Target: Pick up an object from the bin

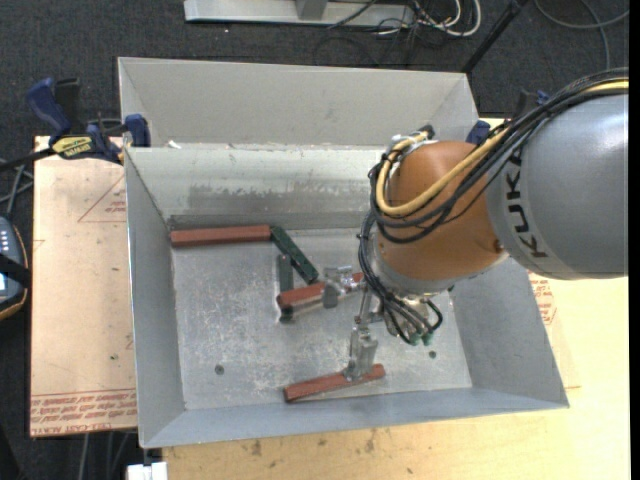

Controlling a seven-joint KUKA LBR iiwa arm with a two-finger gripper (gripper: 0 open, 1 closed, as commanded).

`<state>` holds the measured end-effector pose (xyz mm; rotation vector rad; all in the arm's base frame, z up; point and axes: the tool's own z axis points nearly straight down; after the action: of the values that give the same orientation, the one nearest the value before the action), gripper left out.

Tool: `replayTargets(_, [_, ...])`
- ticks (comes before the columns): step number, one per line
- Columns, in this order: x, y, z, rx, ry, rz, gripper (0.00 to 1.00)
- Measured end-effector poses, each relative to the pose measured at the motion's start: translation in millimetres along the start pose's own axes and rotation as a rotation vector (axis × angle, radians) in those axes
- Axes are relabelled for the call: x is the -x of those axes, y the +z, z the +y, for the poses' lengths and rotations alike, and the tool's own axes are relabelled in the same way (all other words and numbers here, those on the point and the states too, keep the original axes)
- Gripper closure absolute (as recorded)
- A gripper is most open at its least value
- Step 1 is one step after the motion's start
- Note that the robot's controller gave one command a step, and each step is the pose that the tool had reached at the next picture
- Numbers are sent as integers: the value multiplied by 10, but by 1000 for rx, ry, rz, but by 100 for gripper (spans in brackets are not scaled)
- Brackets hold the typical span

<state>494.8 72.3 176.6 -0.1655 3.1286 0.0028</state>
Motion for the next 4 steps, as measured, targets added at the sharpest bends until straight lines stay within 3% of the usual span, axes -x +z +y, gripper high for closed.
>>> replayTargets(1, [-98,761,-187,0,-194,4,0])
replayTargets(2, [-157,1055,-169,0,-115,8,100])
replayTargets(3, [-157,1055,-169,0,-115,8,100])
replayTargets(4, [-66,510,-131,1,-121,15,100])
